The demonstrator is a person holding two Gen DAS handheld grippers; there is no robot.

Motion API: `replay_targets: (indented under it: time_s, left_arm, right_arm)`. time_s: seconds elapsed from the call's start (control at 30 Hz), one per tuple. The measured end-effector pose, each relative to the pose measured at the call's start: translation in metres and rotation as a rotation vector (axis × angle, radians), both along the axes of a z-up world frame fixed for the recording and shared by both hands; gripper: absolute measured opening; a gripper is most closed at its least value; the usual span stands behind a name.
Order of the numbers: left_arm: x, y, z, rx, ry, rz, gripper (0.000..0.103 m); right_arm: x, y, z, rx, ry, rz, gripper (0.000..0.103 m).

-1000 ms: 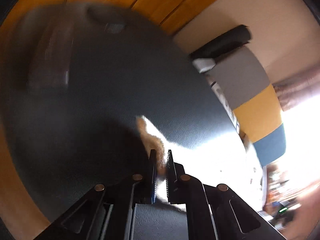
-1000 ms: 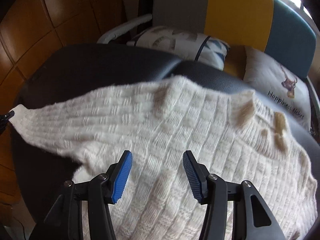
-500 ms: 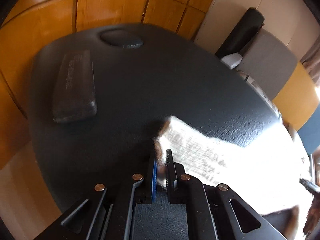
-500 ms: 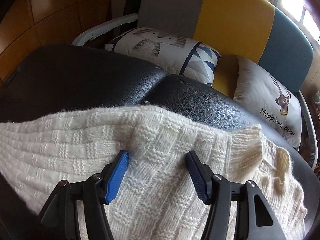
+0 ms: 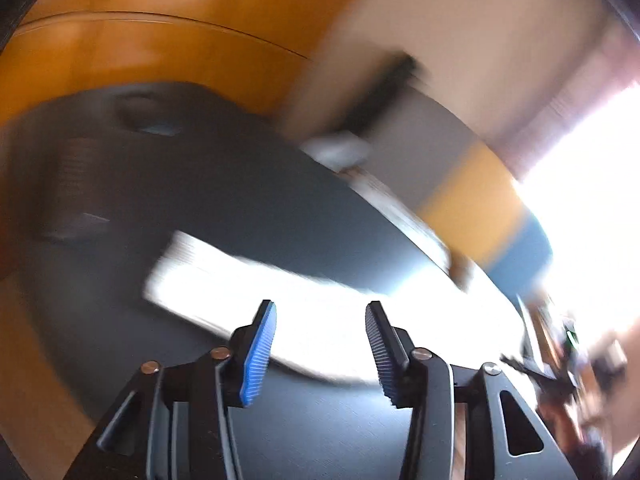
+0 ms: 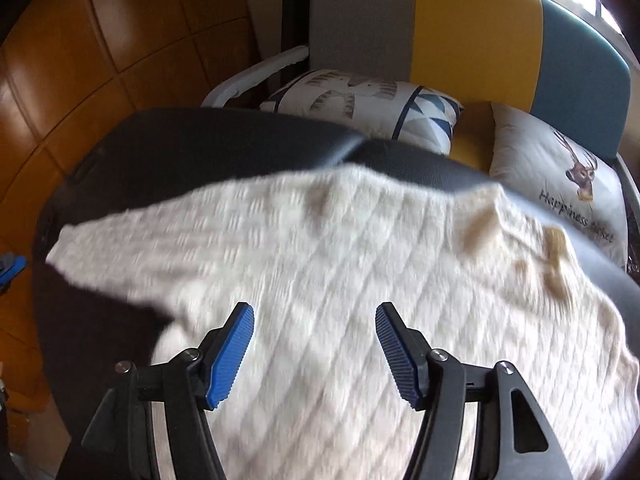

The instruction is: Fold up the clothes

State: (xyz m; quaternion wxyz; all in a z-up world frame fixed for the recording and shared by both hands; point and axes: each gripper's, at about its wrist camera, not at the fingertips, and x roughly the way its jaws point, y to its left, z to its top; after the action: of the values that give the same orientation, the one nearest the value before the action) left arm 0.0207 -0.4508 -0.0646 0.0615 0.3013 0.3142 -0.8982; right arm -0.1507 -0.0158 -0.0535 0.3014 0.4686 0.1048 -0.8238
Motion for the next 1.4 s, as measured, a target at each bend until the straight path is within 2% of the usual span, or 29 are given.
replay_targets:
  time_s: [0.1,0.2,0.3,0.43,0.47,0.53,0.57,0.6,0.67,0.7,0.77,0.83,0.87,0.9,1.0,1.07,1.2,1.3,1.4]
  left_arm:
    - [-0.038,0.074,-0.009,0.006,-0.013,-0.233,0.048]
    - [-0.079,0.138,-0.023,0.005,-0.062,-0.389,0.047]
    - [-0.097,0.189,-0.035,0.011,-0.118,-0.484,0.047]
    - [-0.078,0.243,-0.042,0.003,-0.211,-0.514,0.047]
    - [-0.081,0.246,-0.046,0.006,-0.241,-0.5,0.047]
    - [-0.094,0.245,-0.056,0.027,-0.24,-0.492,0.044]
    - [-0.103,0.242,-0.062,0.038,-0.231,-0.488,0.033]
    - [-0.096,0.237,-0.058,0.047,-0.219,-0.474,0.005]
    - [-0.081,0.237,-0.046,0.054,-0.166,-0.457,0.005]
    - [-0.074,0.236,-0.039,0.032,-0.149,-0.448,0.004]
    - [-0.075,0.234,-0.047,0.0,-0.192,-0.402,0.005]
    - [-0.084,0.224,-0.071,0.006,-0.276,-0.358,0.005]
    - [-0.087,0.216,-0.075,0.057,-0.261,-0.358,0.005]
    - [-0.093,0.215,-0.075,0.072,-0.265,-0.356,0.005]
    - [-0.111,0.227,-0.068,0.009,-0.28,-0.373,0.006]
    - [-0.115,0.232,-0.063,-0.005,-0.289,-0.389,0.006]
    - [-0.091,0.22,-0.039,0.013,-0.257,-0.382,0.016]
    - [-0.052,0.209,-0.025,0.011,-0.242,-0.414,0.033]
    - [-0.007,0.209,-0.019,-0.032,-0.253,-0.458,0.035]
  right_arm:
    - [0.029,0.025,-0.004,0.019,0.004,-0.011,0.064]
    - [0.047,0.053,-0.009,0.041,0.009,-0.047,0.064]
    - [0.053,0.08,-0.015,0.073,0.017,-0.092,0.064]
    - [0.05,0.11,-0.024,0.078,0.021,-0.149,0.064]
    - [0.049,0.114,-0.028,0.1,0.027,-0.158,0.064]
    - [0.047,0.121,-0.036,0.137,0.04,-0.163,0.065]
    - [0.048,0.124,-0.038,0.12,0.051,-0.158,0.065]
    - [0.049,0.128,-0.039,0.118,0.058,-0.168,0.066]
    - [0.05,0.14,-0.041,0.089,0.057,-0.207,0.071]
    - [0.05,0.145,-0.043,0.074,0.06,-0.22,0.071]
    - [0.048,0.15,-0.045,0.063,0.067,-0.233,0.077]
    - [0.046,0.147,-0.045,0.07,0.071,-0.237,0.08]
    - [0.044,0.146,-0.045,0.073,0.072,-0.239,0.081]
    - [0.043,0.145,-0.045,0.076,0.074,-0.241,0.082]
    - [0.041,0.145,-0.046,0.066,0.071,-0.25,0.084]
    - [0.04,0.143,-0.044,0.066,0.057,-0.249,0.086]
    - [0.047,0.139,-0.033,0.049,0.015,-0.248,0.086]
    - [0.074,0.141,-0.019,-0.028,0.014,-0.222,0.086]
    - [0.104,0.149,-0.014,-0.064,0.017,-0.183,0.086]
